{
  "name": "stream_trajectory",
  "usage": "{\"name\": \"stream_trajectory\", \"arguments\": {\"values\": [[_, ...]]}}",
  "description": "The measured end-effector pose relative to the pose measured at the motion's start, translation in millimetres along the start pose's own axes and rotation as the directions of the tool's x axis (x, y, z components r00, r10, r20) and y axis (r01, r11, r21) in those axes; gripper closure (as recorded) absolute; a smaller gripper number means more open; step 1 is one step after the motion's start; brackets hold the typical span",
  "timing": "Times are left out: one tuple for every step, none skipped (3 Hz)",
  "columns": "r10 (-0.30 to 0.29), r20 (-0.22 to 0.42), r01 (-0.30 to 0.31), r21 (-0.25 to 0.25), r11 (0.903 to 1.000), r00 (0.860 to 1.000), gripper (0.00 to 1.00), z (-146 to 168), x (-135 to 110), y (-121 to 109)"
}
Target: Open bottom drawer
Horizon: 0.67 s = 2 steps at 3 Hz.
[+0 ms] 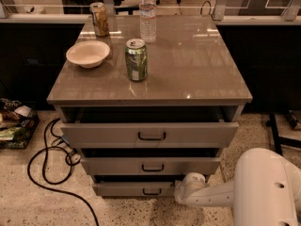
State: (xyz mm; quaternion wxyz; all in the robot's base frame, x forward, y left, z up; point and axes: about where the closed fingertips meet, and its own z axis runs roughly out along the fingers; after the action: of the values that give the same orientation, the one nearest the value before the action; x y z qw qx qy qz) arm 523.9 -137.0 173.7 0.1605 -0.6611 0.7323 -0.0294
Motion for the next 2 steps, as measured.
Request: {"name": "stream_trajectory", "arguments": {"values": [[0.000,0.000,0.000,0.000,1.0000,1.000,1.00,0.0,0.0,0.1],[0.000,0.000,0.000,0.000,1.0000,1.000,1.00,0.0,0.0,0.1]]}}
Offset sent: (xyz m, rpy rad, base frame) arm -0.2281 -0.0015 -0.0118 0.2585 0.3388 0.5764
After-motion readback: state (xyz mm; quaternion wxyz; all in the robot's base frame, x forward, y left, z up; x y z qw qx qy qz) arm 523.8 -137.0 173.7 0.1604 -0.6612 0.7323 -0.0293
